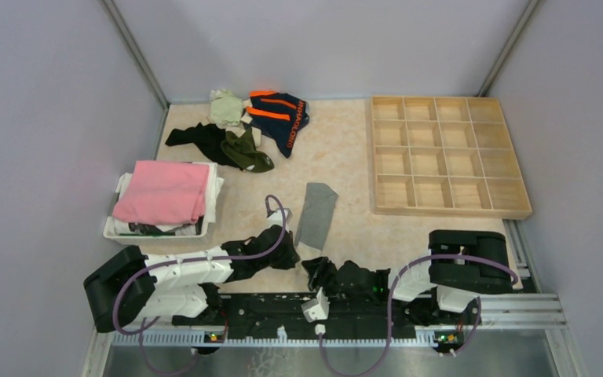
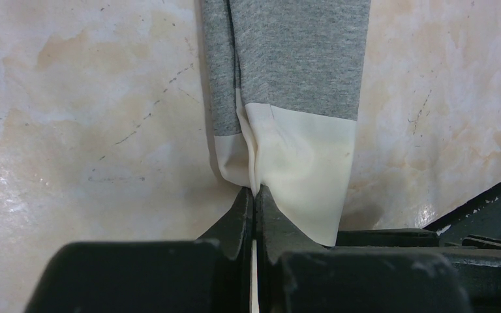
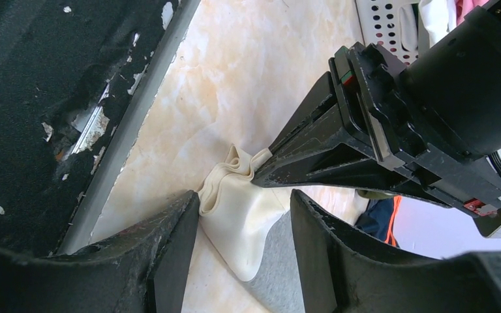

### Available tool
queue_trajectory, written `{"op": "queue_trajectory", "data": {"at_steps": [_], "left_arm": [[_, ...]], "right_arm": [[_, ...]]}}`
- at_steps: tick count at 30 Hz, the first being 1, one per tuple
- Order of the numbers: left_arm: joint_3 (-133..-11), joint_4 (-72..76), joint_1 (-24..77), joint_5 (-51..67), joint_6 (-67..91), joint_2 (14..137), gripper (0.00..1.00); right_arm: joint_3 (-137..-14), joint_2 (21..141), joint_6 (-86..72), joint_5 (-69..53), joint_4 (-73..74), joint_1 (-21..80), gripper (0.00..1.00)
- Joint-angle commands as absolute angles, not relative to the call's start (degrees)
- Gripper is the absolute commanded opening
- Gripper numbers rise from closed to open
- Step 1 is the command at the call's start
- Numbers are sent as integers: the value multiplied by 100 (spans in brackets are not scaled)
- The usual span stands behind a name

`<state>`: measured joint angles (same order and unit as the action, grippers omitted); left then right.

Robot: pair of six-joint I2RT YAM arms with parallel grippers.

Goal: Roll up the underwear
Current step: Roll the underwear to the center of the board.

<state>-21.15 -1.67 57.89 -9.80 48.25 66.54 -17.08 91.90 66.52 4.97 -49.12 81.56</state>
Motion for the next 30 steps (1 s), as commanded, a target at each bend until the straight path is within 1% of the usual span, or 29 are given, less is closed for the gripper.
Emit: {"op": "queue_trajectory", "data": {"at_steps": [1,4,12,15,25,30], "left_arm": [[-1855,-886,5770,-940,4692,6869,0],[-1854,-887,5759,-956,4688,6861,0],[-1841,-897,5730,-940,4687,6832,0],[-1837,-888,5713,-948,4690,6824,0],[-1819,-877,5708,-923,4708,6814,0],[-1820,-870,5707,-906,4695,6823,0]], "right_arm": [[-1732,9350,6674,502,-4328,8081,54],[-1753,9242,6689,577,-4197,8060,54],[-1681,8470,6580,652,-3395,8056,55],[-1633,8348,6524,656,-3360,8054,55],[-1745,9106,6606,669,-4054,8020,55],[-1815,9278,6681,592,-4214,7901,55]]}}
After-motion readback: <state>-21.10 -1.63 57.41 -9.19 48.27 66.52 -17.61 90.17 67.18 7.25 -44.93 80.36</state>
